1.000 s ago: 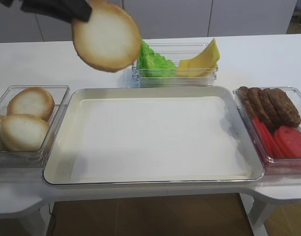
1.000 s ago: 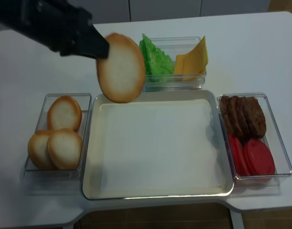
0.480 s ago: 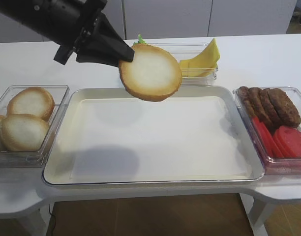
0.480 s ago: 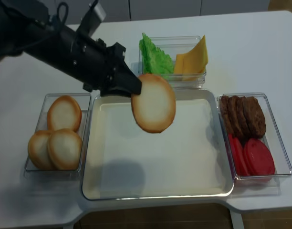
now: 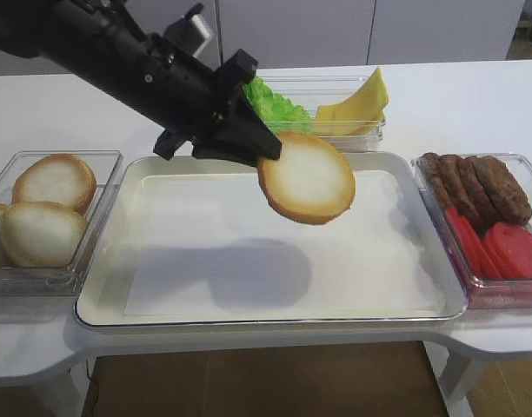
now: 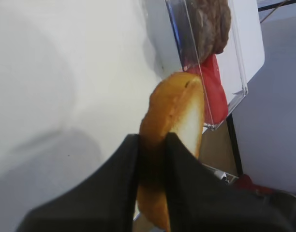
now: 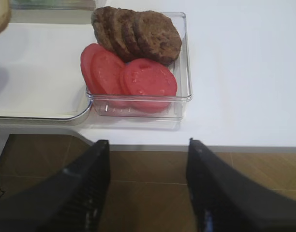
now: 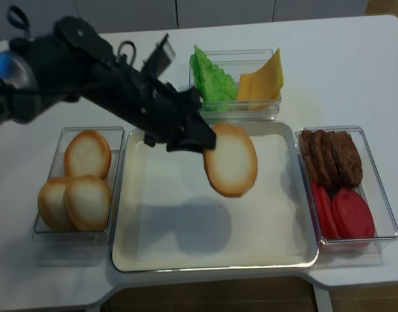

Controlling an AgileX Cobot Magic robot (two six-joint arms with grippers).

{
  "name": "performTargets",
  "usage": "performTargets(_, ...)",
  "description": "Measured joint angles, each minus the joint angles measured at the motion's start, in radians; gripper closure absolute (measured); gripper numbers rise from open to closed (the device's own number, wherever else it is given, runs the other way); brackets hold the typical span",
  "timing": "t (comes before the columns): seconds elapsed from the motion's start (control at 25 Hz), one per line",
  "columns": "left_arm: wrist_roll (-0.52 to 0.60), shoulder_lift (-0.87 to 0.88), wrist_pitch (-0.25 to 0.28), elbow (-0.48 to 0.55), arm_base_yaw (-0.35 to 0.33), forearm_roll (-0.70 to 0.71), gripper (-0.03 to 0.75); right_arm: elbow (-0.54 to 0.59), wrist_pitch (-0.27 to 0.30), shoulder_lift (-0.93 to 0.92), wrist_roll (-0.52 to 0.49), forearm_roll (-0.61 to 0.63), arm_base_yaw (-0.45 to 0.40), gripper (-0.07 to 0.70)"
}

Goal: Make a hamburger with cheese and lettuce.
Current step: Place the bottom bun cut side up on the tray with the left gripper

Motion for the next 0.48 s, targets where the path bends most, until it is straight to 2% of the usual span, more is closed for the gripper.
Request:
performTargets(0.24, -0.041, 0.069, -0.012, 0.0, -0.026, 0.014, 0.604, 0.0, 0.0, 0.0, 0.0, 0.0, 0.0, 0.244)
performTargets(0.48, -0.107, 0.075, -0.015, 0.0, -0.026, 0.155, 0.604, 0.0, 0.0, 0.0, 0.0, 0.0, 0.0, 0.244)
